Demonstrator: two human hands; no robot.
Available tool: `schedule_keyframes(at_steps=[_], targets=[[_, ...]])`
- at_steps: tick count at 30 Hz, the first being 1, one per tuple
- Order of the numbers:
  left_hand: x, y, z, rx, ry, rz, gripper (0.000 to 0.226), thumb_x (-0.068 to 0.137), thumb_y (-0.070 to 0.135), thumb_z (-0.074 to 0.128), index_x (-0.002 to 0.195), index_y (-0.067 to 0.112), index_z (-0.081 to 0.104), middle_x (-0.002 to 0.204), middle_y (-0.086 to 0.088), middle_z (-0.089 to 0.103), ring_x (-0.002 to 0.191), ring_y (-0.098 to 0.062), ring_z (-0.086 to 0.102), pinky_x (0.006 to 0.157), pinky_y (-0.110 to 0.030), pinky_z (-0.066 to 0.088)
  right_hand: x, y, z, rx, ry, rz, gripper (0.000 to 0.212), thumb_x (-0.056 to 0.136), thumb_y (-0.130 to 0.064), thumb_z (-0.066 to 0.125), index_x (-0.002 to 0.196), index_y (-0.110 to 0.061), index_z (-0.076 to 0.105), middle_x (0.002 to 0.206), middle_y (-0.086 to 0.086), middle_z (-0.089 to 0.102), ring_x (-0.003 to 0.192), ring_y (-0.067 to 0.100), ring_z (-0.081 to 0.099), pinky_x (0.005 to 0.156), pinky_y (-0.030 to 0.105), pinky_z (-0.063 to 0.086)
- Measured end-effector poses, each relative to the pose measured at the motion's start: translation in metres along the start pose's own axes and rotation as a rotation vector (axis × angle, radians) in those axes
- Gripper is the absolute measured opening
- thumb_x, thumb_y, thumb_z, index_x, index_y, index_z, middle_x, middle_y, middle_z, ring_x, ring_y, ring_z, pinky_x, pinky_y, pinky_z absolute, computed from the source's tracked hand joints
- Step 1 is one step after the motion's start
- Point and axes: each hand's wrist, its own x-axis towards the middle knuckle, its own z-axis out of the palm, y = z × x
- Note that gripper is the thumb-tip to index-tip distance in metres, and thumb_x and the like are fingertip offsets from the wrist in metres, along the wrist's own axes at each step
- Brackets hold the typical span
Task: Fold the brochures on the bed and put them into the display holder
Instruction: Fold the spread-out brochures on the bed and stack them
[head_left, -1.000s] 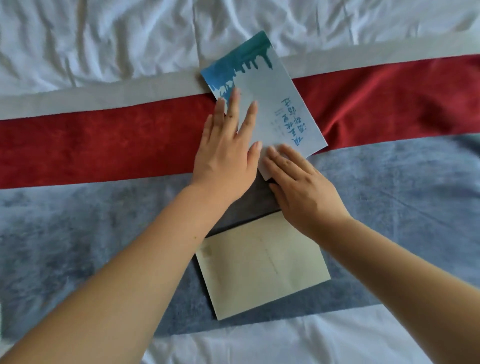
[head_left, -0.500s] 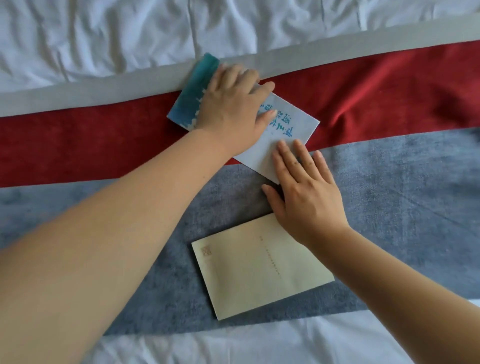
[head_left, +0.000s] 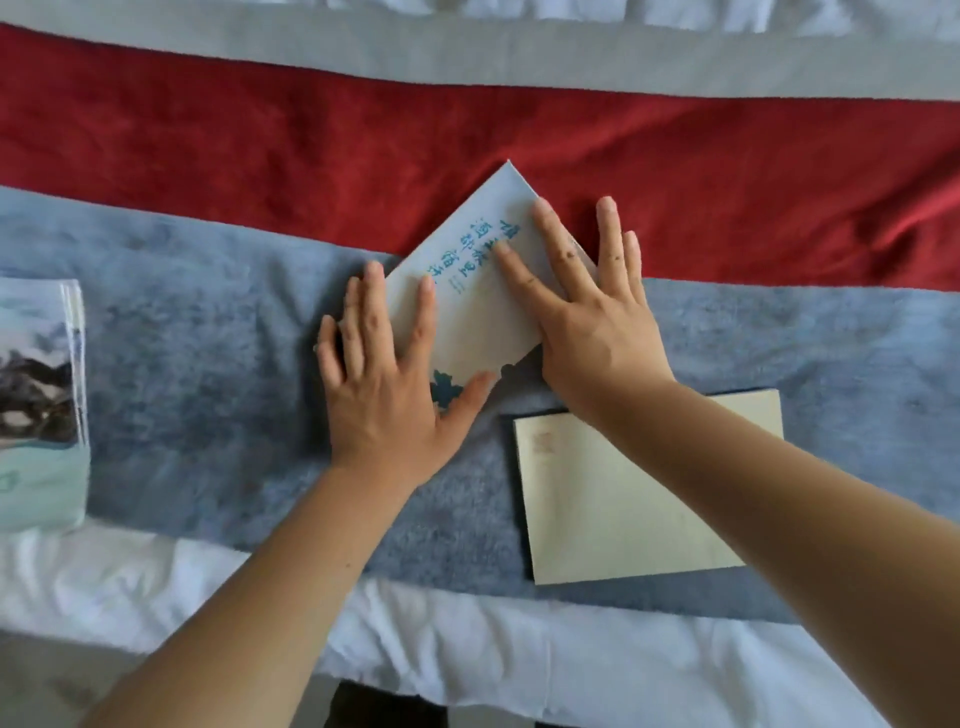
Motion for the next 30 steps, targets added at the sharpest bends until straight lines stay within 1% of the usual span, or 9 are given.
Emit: schedule_keyframes(at_steps=[2,4,7,9,13,20,25,27,30], targets=[[-0.014,-0.012,0.0,-0.022,0.003,-0.034,0.098,0.087,0.087,0.035,0.164,0.028,0.019,0.17,-0.021,0.006,0.156,-0.04,0.012,0.119,-0.061,0.017,0.013,-0.024,0.004,-0.045,-0.047,-0.042,0.093,0.089,-0.03,0.067,0.164,-0.043,0.013,0.174,0.006,-0.005,0.152,0.056,-0.015,0.12,0.061,-0.013],[-0.026,-0.022,-0.003,-0.026,-0.019,-0.074,0.099,0.083,0.091,0.035,0.163,0.034,0.02,0.17,-0.02,0.003,0.156,-0.044,0.008,0.119,-0.065,0.014,0.025,-0.047,0.007,-0.069,-0.094,-0.089,0.096,0.088,-0.039,0.069,0.163,-0.045,0.011,0.174,0.007,-0.007,0.153,0.053,-0.016,0.119,0.063,-0.015],[-0.046,-0.043,-0.008,-0.039,-0.063,-0.138,0.092,0.084,0.088,0.037,0.161,0.038,0.024,0.171,-0.016,0.003,0.154,-0.049,0.007,0.117,-0.069,0.014,0.039,-0.086,0.016,-0.038,-0.1,-0.134,0.079,0.096,-0.023,0.056,0.161,-0.047,0.019,0.174,0.003,-0.002,0.155,0.048,-0.015,0.118,0.064,-0.015],[-0.056,-0.056,-0.012,-0.066,-0.063,-0.187,0.086,0.087,0.083,0.04,0.159,0.037,0.03,0.171,-0.015,0.008,0.152,-0.05,0.014,0.115,-0.067,0.021,0.048,-0.109,0.019,0.01,-0.099,-0.14,0.075,0.096,-0.014,0.054,0.158,-0.048,0.03,0.174,-0.001,0.008,0.157,0.045,-0.012,0.118,0.067,-0.014],[-0.069,-0.075,-0.017,-0.071,-0.075,-0.254,0.083,0.086,0.083,0.042,0.156,0.039,0.036,0.17,-0.013,0.015,0.145,-0.044,0.028,0.105,-0.058,0.03,0.055,-0.136,0.03,0.067,-0.105,-0.215,0.068,0.095,-0.015,0.054,0.154,-0.047,0.042,0.172,-0.004,0.017,0.16,0.037,-0.005,0.118,0.072,-0.01],[-0.065,-0.058,-0.022,-0.078,-0.153,-0.276,0.088,0.086,0.086,0.034,0.158,0.035,0.033,0.17,-0.015,0.01,0.138,-0.047,0.031,0.1,-0.056,0.033,0.004,-0.105,0.029,0.101,-0.12,-0.186,0.058,0.104,-0.024,0.047,0.161,-0.032,0.036,0.172,0.008,0.015,0.16,0.035,0.007,0.128,0.049,-0.002],[-0.056,-0.022,-0.024,-0.118,-0.164,-0.279,0.089,0.089,0.084,0.034,0.159,0.03,0.027,0.17,-0.016,0.005,0.137,-0.048,0.029,0.099,-0.056,0.032,-0.073,-0.05,0.011,-0.009,-0.165,-0.072,0.055,0.11,-0.046,0.027,0.163,-0.031,0.029,0.173,0.004,0.012,0.16,0.03,0.006,0.13,0.05,0.001],[-0.052,0.0,-0.023,-0.142,-0.197,-0.258,0.091,0.089,0.083,0.035,0.161,0.029,0.018,0.171,-0.016,-0.003,0.142,-0.049,0.022,0.1,-0.059,0.031,-0.097,-0.026,0.002,0.013,-0.196,-0.023,0.057,0.109,-0.05,0.027,0.163,-0.031,0.03,0.174,0.003,0.012,0.161,0.029,0.004,0.129,0.051,0.002],[-0.041,0.025,-0.02,-0.172,-0.255,-0.242,0.102,0.085,0.086,0.037,0.163,0.028,0.005,0.17,-0.013,-0.013,0.153,-0.048,-0.001,0.107,-0.067,0.024,-0.127,0.009,-0.012,0.071,-0.267,0.007,0.065,0.107,-0.056,0.032,0.165,-0.029,0.023,0.174,-0.002,0.008,0.161,0.023,-0.001,0.13,0.048,0.001]])
